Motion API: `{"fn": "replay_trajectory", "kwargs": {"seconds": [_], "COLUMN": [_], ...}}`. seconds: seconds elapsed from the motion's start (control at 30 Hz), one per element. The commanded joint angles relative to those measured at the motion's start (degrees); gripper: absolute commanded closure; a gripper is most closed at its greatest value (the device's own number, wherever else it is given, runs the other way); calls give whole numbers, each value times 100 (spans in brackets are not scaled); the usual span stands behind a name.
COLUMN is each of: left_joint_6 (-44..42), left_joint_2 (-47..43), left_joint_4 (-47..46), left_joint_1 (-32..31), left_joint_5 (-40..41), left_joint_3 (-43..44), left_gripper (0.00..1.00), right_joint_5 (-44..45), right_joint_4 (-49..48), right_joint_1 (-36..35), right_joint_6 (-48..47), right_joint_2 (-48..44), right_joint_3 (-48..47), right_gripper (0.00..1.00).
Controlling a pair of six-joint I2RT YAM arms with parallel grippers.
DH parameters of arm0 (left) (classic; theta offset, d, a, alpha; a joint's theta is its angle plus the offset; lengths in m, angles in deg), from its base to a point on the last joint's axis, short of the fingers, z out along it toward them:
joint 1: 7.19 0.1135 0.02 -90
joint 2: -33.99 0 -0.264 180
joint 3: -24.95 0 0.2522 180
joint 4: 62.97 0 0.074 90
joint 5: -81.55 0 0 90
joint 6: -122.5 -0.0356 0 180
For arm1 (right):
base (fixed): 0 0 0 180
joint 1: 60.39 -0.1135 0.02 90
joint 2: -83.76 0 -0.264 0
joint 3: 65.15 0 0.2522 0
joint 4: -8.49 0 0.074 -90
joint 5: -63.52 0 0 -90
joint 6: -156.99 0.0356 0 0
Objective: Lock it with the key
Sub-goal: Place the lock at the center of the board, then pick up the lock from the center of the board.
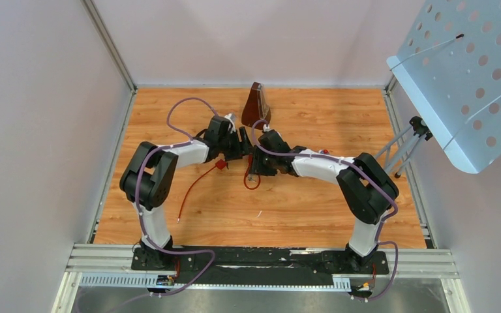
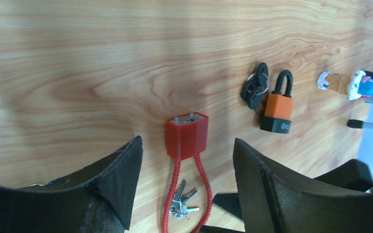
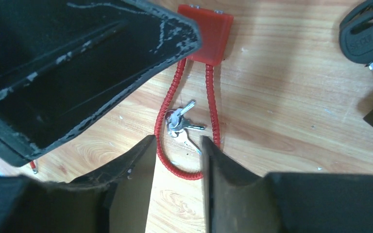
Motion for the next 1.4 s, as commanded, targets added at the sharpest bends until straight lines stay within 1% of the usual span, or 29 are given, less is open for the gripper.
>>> {"fn": "replay_trajectory", "kwargs": {"seconds": [0.0,0.1,0.17,0.2,0.23,0.27,0.3,0.33,0.43,0.47,0.53,0.57,0.63,0.7,0.8,0.9,1.03,1.13,1.37], "left_joint_6": [-662,-846,-945,-1002,-1018,-1042,-1047,-1097,-1236,-1259,-1326,-1343,-1350,-1301,-1203,-1169,-1132,-1166,-1279], "left_joint_2": [-658,-1070,-1381,-1643,-1775,-2067,-2215,-2519,-3150,-3500,-4017,-4196,-4677,-5100,-5655,-6051,-6315,-6369,-6268], "left_joint_4": [662,1043,1378,1575,1660,1869,1983,2185,2658,2751,3014,3203,3490,3829,4289,4704,4935,4958,4956], "left_joint_1": [-4,-4,-4,2,4,9,20,50,153,167,186,189,189,189,189,189,189,189,189], "left_joint_5": [827,1287,2002,2205,2641,2850,3229,3377,4010,4119,4359,4454,4473,4438,4375,4264,4196,4168,4140], "left_joint_3": [104,139,161,153,117,96,52,15,-99,-175,-269,-295,-364,-365,-289,-186,-100,-61,47], "left_gripper": [24,23,23,23,23,23,23,23,22,21,20,19,18,16,11,5,0,0,0], "right_joint_5": [326,339,294,234,120,11,-47,-100,-115,-80,7,63,139,199,266,235,-58,-171,-41], "right_joint_4": [396,474,479,464,423,368,323,256,121,117,115,113,99,82,28,-54,-168,-190,-184], "right_joint_1": [-103,-146,-142,-142,-150,-151,-163,-192,-340,-396,-504,-551,-629,-695,-768,-779,-775,-781,-960], "right_joint_6": [-268,-237,-190,-177,-210,-254,-273,-311,-609,-743,-971,-1075,-1403,-1733,-2279,-2634,-2895,-3028,-3477], "right_joint_2": [-90,-258,-383,-431,-451,-459,-449,-432,-211,-86,196,360,678,1006,1390,1575,1708,1918,2270], "right_joint_3": [-331,-340,-330,-341,-357,-386,-416,-455,-742,-906,-1234,-1375,-1713,-2029,-2403,-2520,-2577,-2674,-2948], "right_gripper": [57,55,55,55,55,55,55,55,54,53,49,45,40,38,37,38,43,47,48]}}
